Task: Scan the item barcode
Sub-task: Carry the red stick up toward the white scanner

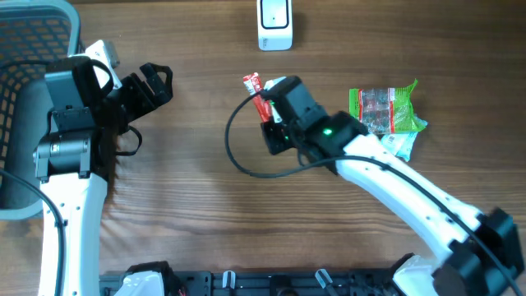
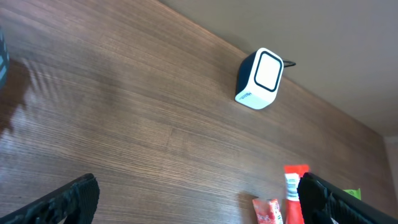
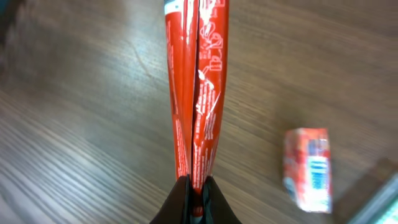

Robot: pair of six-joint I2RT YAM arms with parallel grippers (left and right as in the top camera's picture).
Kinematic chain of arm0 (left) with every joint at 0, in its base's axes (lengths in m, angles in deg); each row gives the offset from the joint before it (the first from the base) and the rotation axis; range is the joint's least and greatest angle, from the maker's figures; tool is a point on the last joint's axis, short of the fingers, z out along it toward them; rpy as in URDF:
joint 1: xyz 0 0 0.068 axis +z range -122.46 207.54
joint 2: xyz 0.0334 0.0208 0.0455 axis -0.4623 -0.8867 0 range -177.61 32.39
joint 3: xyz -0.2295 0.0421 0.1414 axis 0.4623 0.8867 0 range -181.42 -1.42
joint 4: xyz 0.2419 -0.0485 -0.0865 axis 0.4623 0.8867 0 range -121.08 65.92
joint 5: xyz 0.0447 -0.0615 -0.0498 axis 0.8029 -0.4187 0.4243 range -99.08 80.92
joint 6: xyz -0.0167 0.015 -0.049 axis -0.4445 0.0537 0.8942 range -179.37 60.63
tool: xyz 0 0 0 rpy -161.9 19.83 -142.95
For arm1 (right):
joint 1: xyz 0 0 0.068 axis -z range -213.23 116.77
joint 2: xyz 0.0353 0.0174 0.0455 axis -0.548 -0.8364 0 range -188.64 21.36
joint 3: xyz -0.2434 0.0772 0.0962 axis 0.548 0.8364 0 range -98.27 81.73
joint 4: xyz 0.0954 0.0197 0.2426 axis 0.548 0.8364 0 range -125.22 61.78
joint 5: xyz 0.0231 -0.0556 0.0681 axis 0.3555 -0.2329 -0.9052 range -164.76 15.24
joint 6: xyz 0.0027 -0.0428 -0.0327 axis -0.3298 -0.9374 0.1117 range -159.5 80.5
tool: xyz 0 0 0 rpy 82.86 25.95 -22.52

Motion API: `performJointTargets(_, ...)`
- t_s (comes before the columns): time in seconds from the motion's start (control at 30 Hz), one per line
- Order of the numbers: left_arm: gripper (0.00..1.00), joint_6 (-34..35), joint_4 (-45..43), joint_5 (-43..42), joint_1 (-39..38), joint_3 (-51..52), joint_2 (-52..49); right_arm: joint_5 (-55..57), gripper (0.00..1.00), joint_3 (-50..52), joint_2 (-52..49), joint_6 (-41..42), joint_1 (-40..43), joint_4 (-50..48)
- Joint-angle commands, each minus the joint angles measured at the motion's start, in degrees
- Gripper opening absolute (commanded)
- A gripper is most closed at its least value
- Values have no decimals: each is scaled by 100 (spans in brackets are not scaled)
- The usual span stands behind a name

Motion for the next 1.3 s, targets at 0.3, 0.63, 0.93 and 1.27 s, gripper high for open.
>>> performJointTargets(0.3,100,-116,-17,-87,26,0,-22,-505,4,-1661,420,-2347,778,1943)
performJointTargets(0.63,100,-116,-17,-85,26,0,-22,-820,4,-2833,426,-3624,826,3442)
performJointTargets(0.93,100,-116,-17,-85,26,0,-22,-1906,4,-2833,426,-4999,828,4586)
performJointTargets(1.27,100,-116,-17,-85,26,0,-22,-2365,4,-2833,426,-4994,841,4872)
